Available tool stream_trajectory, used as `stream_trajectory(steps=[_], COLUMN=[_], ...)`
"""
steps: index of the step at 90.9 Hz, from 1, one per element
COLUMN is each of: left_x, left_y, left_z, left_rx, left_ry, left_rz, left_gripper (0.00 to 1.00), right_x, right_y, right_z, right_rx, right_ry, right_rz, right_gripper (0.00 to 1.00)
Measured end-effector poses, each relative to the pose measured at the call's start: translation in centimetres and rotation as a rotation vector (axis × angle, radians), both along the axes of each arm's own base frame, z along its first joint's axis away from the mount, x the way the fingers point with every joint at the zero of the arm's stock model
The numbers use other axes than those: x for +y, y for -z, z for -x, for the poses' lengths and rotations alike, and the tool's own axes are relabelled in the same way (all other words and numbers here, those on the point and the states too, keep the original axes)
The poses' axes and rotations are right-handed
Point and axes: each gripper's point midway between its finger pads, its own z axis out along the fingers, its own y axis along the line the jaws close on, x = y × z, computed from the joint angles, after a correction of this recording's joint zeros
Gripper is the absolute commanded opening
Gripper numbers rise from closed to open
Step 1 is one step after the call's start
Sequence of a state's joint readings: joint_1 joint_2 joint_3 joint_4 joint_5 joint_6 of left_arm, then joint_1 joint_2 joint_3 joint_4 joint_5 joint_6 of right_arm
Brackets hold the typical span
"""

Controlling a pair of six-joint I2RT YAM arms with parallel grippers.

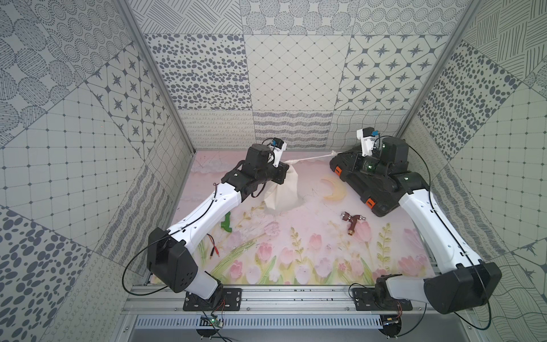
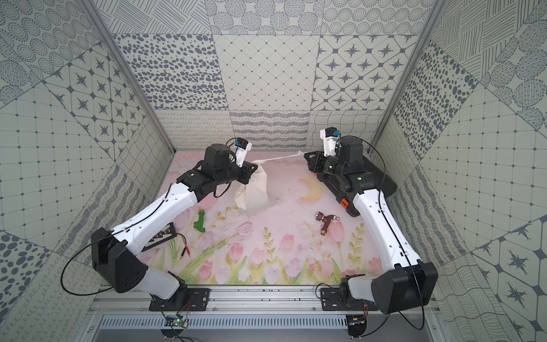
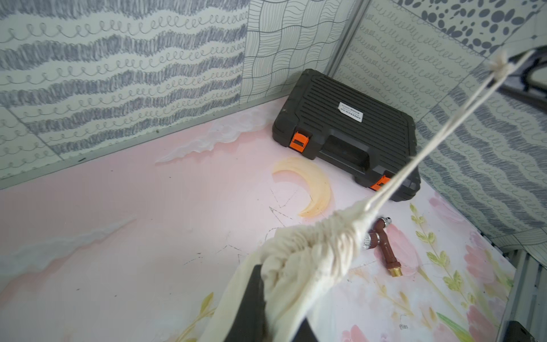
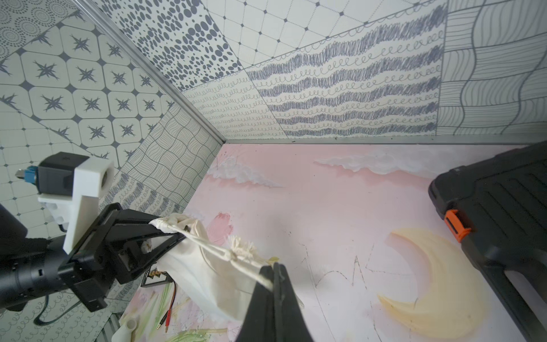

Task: Close the soil bag
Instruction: Frap the soil bag at the center of the board.

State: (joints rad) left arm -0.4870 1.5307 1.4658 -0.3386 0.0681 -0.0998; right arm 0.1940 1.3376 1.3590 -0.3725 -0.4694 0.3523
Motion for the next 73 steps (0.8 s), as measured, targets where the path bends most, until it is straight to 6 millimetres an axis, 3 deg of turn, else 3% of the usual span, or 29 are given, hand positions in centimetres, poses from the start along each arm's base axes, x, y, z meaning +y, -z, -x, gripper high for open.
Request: stream_trajectory(steps=[6,15,33,54,73], left_x=[1.1,2.8,4.2,3.6,3.7], left_y=[0.0,1.7,7.1,10.2,10.7], left_z=[0.1,0.9,2.7,4.3,5.6], left_rx=[0.009,0.049,0.164,0.203,0.204], left_ry=[-0.038,-0.084,-0.101,-0.057,-0.035], left_rz=[-0.03,-0.097,-0.222,-0.295,-0.311], left_gripper=[0.0,0.0,0.0,0.0,0.0], right_x=[0.7,1.1,2.9,8.1,11.9], right_y=[0.3,2.0,7.9,8.6,12.6], right_z=[-0.6,-0.6,1.3,3.3,3.2], right_rx=[-0.018,-0.018,0.086,0.002,-0.034], right_ry=[-0.008,-0.011,-0.09,-0.281,-0.468], right_rz=[0.001,0.02,0.098,0.245,0.34], right_gripper=[0.35,0.58,0.8,0.89,0.82])
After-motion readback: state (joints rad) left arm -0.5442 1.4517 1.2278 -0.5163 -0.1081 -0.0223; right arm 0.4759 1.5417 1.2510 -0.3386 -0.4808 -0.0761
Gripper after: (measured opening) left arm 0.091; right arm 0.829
